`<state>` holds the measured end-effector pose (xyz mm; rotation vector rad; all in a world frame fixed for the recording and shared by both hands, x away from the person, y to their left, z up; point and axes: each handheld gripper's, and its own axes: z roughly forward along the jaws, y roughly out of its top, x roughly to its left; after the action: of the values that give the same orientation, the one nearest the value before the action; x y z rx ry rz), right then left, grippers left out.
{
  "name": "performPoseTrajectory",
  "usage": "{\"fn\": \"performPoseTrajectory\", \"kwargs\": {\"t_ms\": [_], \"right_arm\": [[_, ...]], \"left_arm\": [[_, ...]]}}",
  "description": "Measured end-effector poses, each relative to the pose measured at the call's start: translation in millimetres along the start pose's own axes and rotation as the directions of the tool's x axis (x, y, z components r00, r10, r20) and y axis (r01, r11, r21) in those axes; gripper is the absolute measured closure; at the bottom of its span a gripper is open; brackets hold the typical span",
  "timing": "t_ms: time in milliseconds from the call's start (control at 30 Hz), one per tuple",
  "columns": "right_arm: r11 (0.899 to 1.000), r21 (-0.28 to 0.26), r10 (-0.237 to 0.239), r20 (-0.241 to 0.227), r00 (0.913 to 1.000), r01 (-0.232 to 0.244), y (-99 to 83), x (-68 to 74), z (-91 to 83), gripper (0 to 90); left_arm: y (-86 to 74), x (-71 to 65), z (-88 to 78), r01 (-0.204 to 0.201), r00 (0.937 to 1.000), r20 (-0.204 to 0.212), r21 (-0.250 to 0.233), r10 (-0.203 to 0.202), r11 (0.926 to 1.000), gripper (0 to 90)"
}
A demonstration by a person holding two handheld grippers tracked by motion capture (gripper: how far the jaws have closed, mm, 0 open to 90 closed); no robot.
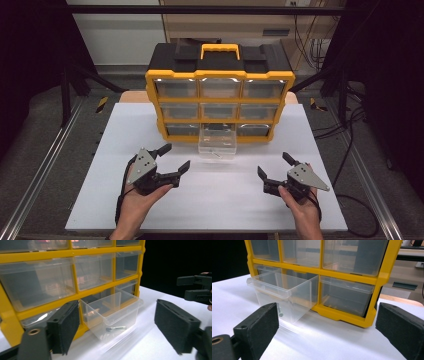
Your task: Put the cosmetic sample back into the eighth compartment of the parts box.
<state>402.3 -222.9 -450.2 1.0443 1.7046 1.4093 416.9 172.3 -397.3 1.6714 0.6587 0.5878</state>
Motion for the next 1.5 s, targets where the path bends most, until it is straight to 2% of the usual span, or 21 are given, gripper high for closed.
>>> {"fn": "performPoseTrajectory", "kwargs": {"t_ms": [167, 300, 633, 933, 1200, 1367, 1500], "right_arm": [[1.0, 0.0, -0.003, -0.006, 1.0, 0.003, -0.5, -0.3, -0.4, 4.0], [1.0, -0.004, -0.004, -0.011, 0.9999, 0.004, -0.4, 0.1, -0.7, 3.9], [1.0, -0.003, -0.006, -0.013, 0.9999, 0.006, -1.7, 0.9, -0.4, 3.7], [1.0, -0.004, -0.002, -0.017, 0.9998, 0.002, -2.1, 1.5, -0.4, 3.7], [1.0, -0.004, -0.003, -0.019, 0.9998, 0.003, -2.5, 1.7, -0.2, 3.7], [1.0, -0.005, -0.002, -0.019, 0.9998, 0.002, -2.6, 2.2, 0.2, 3.7], [1.0, -0.012, -0.008, -0.021, 0.9997, 0.008, -1.7, 2.7, -0.4, 3.7]], "left_arm": [[-2.3, -5.9, 3.9, -0.002, 1.0, 0.003, 0.01, 0.002, 0.9999, 31.2], [-5.2, -9.1, 7.9, -0.01, 0.9996, 0.026, 0.024, 0.009, 0.9997, 44.6], [-12.8, -19.1, 17.0, -0.007, 0.999, 0.044, 0.051, 0.005, 0.9987, 68.6], [-19.7, -26.4, 26.8, 0.041, 0.9983, 0.038, 0.072, -0.044, 0.9966, 84.0], [-28.3, -30.6, 35.6, 0.059, 0.9979, 0.019, 0.115, -0.062, 0.9916, 89.4], [-35.3, -33.2, 42.3, 0.066, 0.9978, -0.005, 0.144, -0.066, 0.9874, 89.9], [-40.1, -36.5, 51.9, 0.073, 0.9974, -0.008, 0.166, -0.072, 0.9834, 89.9]]}}
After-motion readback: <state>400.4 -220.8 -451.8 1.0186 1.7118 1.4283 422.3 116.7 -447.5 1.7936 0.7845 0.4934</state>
